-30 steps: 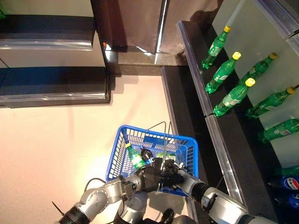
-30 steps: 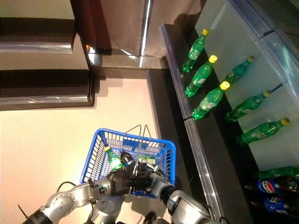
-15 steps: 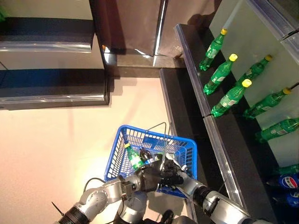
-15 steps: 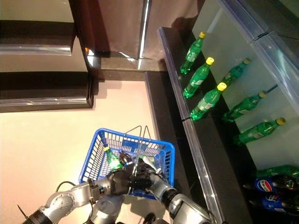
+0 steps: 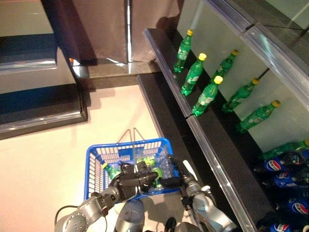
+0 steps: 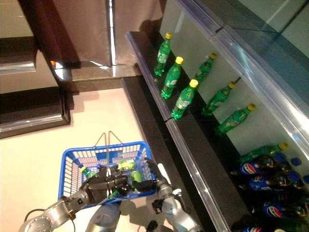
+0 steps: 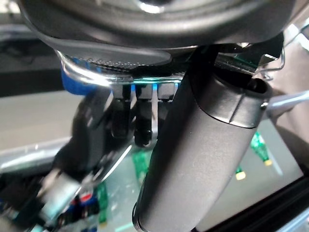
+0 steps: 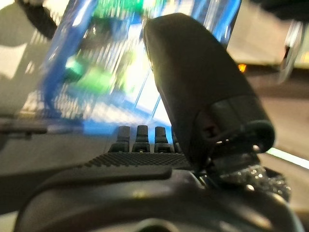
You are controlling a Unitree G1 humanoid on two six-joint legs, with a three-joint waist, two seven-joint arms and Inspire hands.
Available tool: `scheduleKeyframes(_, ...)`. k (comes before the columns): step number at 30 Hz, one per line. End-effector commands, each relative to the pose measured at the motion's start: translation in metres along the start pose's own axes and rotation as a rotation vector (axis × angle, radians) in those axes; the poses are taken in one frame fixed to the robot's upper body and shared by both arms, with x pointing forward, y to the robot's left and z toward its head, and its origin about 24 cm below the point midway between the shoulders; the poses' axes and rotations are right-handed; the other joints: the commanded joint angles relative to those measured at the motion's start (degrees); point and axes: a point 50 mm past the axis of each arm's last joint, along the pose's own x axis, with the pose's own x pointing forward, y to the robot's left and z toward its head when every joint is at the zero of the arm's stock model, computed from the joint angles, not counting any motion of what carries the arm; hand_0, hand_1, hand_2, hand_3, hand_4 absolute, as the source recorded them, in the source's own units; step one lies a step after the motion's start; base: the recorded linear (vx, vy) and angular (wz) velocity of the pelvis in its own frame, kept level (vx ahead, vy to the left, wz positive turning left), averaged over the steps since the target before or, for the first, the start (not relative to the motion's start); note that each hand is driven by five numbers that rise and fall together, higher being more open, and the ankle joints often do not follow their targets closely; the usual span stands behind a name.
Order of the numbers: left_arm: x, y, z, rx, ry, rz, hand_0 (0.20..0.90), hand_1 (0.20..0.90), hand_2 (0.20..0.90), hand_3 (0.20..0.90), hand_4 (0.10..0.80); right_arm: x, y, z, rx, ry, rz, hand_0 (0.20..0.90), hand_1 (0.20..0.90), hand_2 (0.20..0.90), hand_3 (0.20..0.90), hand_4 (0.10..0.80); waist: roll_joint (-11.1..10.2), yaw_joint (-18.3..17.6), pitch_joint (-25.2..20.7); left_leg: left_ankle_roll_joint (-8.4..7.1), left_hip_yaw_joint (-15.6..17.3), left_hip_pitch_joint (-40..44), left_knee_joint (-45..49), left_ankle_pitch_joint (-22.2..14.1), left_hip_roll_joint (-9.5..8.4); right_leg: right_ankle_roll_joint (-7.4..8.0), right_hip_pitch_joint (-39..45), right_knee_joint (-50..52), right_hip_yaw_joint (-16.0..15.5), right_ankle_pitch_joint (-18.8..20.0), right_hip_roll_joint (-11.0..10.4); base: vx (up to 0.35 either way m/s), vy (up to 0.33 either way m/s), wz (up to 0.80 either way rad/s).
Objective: Pick up the drink and place into the basket.
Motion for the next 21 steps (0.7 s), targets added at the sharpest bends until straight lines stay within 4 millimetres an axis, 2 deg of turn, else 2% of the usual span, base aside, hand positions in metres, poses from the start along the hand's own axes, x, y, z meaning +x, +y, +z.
scheduleKeyframes(1, 0.003, -0.123, 0.038, -0.006, -0.404, -0.741, 0.300, 0.300, 0.300, 0.200, 0.100, -0.006, -0.013, 0.004, -0.088, -0.075, 0.007, 0.900, 0.900, 0.900, 0.900, 0.800, 4.2, -1.8, -13.7, -2.63, 0.2, 6.2, 1.3, -3.5, 4.60, 6.24, -4.2, -2.9, -1.0, 13.1, -3.9, -0.105, 0.121, -0.04)
scheduleKeyframes(10, 0.006, -0.095, 0.036, 0.017, -0.516, -0.584, 0.300, 0.300, 0.300, 0.200, 0.100, -0.014, -0.045, 0.005, -0.094, -0.106, -0.045, 0.900, 0.900, 0.900, 0.900, 0.800, 5.3, -5.7, -15.4, -3.39, 2.9, 7.7, -1.4, -2.9, 4.64, 4.03, -4.0, -3.8, 0.2, 12.1, -4.4, -0.121, 0.110, -0.11)
scheduleKeyframes(15, 0.010, -0.073, 0.032, 0.061, -0.560, -0.430, 0.300, 0.300, 0.300, 0.200, 0.100, -0.020, -0.049, 0.013, 0.029, -0.192, -0.024, 0.900, 0.900, 0.900, 0.900, 0.800, 5.6, -7.8, -16.3, -3.90, 4.5, 7.9, -2.8, -2.6, 4.98, 3.29, -4.5, -4.4, 1.4, 11.8, -4.0, -0.154, 0.062, -0.07)
scheduleKeyframes(21, 0.012, -0.038, 0.020, 0.143, -0.577, -0.212, 0.300, 0.300, 0.300, 0.200, 0.100, -0.035, -0.052, 0.004, 0.204, -0.241, -0.016, 0.900, 0.900, 0.900, 0.900, 0.800, 5.8, -10.5, -17.5, -4.14, 6.8, 7.7, -4.9, -2.2, 5.25, 3.00, -5.7, -5.8, 3.5, 11.9, -3.5, -0.160, 0.042, -0.16)
